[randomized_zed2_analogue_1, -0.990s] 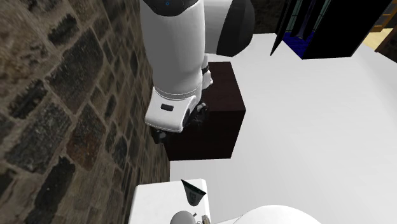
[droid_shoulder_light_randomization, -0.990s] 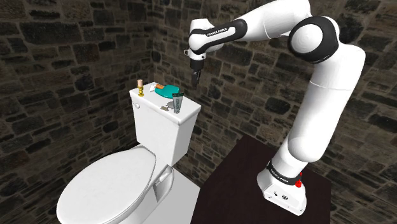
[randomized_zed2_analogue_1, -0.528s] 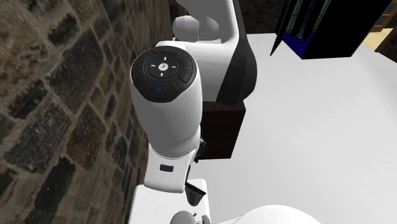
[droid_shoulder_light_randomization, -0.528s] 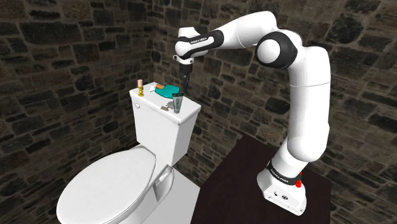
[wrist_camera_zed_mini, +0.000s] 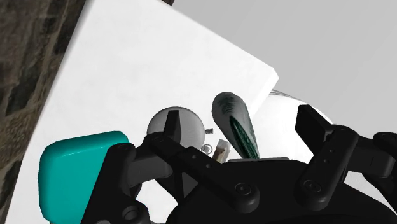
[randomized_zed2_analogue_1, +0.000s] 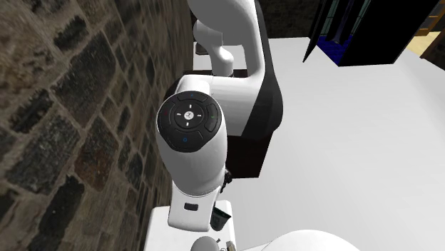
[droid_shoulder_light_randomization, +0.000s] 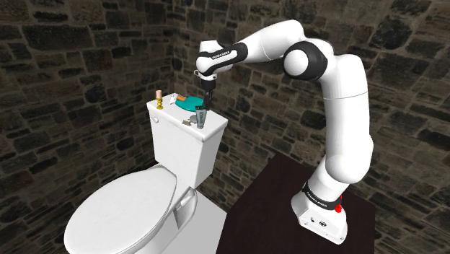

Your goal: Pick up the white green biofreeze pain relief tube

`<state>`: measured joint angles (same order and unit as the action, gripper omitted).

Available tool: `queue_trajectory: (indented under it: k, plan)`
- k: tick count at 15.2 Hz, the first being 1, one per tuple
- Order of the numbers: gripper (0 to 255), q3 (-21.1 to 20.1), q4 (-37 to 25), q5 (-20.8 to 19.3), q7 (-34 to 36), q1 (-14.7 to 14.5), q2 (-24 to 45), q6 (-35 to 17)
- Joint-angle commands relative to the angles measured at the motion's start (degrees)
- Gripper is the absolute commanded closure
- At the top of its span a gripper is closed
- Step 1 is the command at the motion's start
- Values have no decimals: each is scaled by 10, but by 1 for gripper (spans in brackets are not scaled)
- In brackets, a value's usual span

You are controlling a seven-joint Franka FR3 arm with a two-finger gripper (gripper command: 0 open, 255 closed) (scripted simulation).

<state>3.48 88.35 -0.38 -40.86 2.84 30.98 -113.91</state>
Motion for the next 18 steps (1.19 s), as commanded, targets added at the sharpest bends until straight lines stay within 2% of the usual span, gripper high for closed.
queue_trajectory:
  k: [1, 2, 11, 18]
  plan:
    - [0, 0, 4, 0, 0, 0, 2, -6]
    - [255, 0, 4, 0, 0, 0, 1, -5]
    - [255, 0, 4, 0, 0, 0, 2, -6]
    - [255, 1, -21, -1, -1, 0, -18, 38]
